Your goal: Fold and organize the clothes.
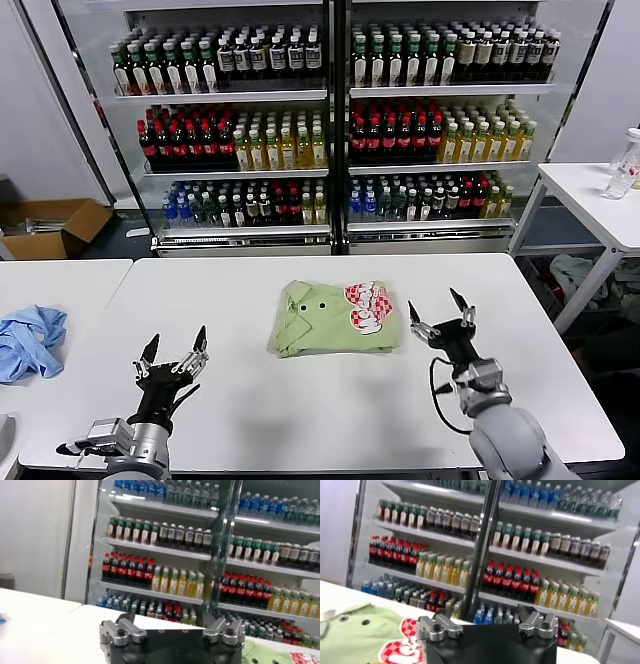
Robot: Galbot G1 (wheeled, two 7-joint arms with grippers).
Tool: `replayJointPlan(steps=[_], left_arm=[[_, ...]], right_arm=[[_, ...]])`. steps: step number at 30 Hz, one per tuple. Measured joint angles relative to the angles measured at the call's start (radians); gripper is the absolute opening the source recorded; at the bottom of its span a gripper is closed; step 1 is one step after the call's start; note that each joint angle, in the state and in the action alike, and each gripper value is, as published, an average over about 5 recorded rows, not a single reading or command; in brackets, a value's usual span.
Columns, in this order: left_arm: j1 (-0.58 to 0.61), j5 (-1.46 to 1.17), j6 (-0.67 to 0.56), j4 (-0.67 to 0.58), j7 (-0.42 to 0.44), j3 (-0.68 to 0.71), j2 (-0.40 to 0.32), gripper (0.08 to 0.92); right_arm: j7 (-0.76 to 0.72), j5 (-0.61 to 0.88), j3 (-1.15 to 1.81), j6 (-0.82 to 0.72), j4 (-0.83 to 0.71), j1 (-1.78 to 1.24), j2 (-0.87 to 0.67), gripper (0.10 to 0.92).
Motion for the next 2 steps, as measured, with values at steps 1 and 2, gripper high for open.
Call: replayJointPlan(steps=[1,2], left_arm=[[0.003,0.002,0.0,-0.003,0.001,0.0,-0.001,0.822],[0.007,0.003,-0.001,-0.007,0.003,-0.001,-0.002,0.822]], right_arm=[[0.0,-0.003,0.006,0.005,0.007,-0.011,0.0,0.822],[0.0,-0.006,0.011,0.01,0.014,-0.021,0.0,0.822]])
